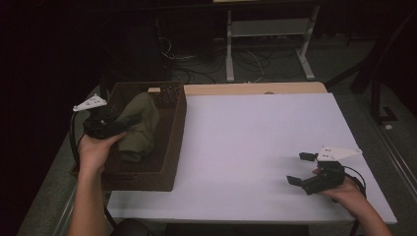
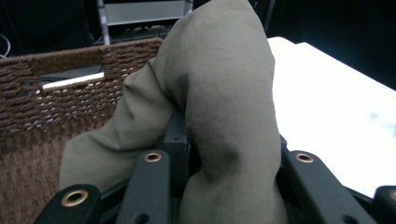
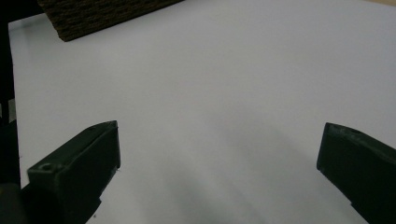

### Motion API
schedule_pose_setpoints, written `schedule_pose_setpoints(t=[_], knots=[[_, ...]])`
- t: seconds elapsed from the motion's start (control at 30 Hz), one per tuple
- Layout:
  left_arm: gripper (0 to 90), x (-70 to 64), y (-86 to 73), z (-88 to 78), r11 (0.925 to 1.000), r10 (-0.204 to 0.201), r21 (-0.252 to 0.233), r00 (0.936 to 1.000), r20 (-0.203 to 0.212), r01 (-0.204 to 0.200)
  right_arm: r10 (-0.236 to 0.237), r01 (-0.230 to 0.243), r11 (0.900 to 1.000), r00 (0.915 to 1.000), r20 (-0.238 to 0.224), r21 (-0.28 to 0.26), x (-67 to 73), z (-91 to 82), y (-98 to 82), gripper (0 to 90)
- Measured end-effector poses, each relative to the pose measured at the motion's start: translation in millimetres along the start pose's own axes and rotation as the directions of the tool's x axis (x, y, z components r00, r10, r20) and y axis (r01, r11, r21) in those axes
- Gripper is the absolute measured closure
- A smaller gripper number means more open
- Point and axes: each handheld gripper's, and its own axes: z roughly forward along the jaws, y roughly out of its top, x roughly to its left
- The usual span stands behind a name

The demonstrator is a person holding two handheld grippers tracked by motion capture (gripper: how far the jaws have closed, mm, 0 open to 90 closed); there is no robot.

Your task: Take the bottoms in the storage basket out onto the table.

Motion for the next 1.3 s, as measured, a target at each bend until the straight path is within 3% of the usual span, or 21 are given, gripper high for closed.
schedule_pose_setpoints(t=[0.67,1.3], knots=[[64.4,-12.6,24.7,6.8,0.9988,0.021,-0.046,0.9974,0.069,-0.018,0.011,-0.011,1.000,0.9999,0.011,0.008,-0.5,1.3,-0.9,0.0],[64.3,-30.1,54.5,18.5,0.9940,0.082,-0.081,0.9909,0.106,-0.074,0.016,-0.016,1.000,0.9998,0.010,0.005,-0.6,0.9,-1.1,0.0]])
